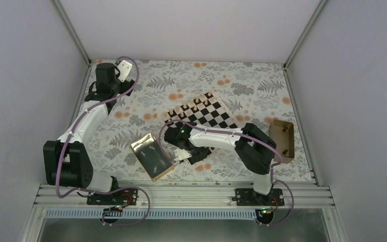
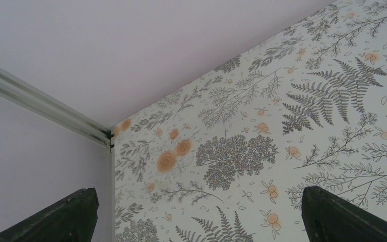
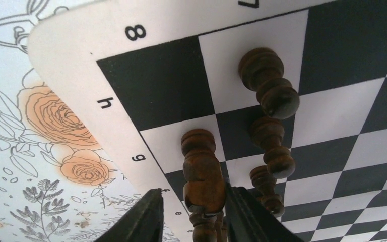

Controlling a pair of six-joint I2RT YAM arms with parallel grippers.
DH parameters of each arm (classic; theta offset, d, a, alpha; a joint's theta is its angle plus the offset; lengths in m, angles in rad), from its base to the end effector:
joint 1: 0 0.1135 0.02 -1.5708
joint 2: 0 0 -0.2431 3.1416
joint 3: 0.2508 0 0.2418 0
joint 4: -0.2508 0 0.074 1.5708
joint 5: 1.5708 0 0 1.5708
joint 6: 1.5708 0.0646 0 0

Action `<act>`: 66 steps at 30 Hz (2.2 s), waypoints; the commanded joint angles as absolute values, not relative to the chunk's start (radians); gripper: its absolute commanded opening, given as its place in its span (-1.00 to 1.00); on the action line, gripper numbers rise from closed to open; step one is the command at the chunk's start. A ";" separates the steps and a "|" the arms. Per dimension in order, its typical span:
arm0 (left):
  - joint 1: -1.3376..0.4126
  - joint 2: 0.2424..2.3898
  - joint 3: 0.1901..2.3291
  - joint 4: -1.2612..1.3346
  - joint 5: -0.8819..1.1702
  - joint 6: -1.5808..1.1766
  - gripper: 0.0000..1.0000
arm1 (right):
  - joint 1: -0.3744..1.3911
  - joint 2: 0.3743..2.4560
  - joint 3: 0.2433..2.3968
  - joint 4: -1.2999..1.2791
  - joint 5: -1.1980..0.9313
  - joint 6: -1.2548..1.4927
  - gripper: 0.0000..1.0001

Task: Set up the chess pieces on the board
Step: Place the chess piece on the chessboard.

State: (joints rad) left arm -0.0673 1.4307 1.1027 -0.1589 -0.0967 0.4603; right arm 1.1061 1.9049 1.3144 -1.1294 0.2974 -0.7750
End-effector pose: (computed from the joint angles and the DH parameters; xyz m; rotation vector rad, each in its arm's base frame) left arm 0.3490 -0.0173 0.2709 0.4820 2.0160 0.3419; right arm 0.1547 0.2664 0.1283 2.4487 -1.7447 0.4813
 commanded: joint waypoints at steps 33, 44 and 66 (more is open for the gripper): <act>-0.060 1.414 1.091 -0.142 -0.077 0.452 1.00 | 1.012 1.744 1.290 -1.105 0.107 -0.791 -0.25; -0.056 1.411 1.084 -0.133 -0.059 0.445 1.00 | 1.019 1.835 1.324 -1.089 0.107 -0.801 -0.24; -0.040 1.410 1.066 -0.119 -0.042 0.448 1.00 | 1.019 1.904 1.350 -1.070 0.123 -0.801 -0.45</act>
